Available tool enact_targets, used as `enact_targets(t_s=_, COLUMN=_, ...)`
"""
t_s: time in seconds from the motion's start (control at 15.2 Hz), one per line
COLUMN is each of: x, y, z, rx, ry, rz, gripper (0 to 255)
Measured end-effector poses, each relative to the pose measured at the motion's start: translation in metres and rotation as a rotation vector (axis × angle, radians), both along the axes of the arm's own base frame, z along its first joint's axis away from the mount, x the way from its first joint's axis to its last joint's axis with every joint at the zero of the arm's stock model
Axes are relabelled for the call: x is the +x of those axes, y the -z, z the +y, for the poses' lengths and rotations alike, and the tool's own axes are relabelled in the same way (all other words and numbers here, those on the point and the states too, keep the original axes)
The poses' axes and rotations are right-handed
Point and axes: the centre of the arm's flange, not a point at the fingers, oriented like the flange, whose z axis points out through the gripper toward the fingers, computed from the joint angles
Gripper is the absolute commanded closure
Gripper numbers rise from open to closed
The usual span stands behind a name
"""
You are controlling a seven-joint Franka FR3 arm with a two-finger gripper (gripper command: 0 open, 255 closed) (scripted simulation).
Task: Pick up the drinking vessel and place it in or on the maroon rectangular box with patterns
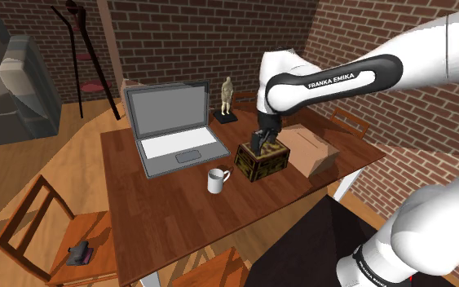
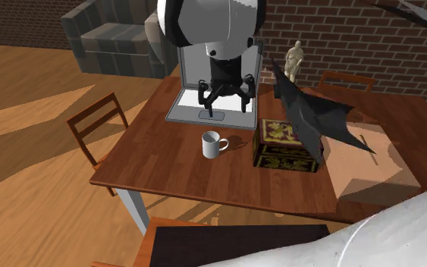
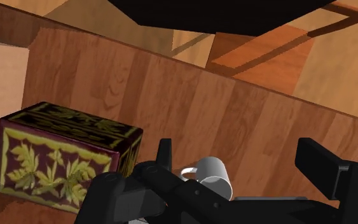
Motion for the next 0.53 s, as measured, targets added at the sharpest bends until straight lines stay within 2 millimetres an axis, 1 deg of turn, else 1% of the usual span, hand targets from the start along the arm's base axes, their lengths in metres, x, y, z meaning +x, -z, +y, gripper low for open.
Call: enact_targets(t_s=0.53, x=0.068, y=0.082, z=0.024, rx=0.007, ry=0.016, rz=0.028, gripper=0)
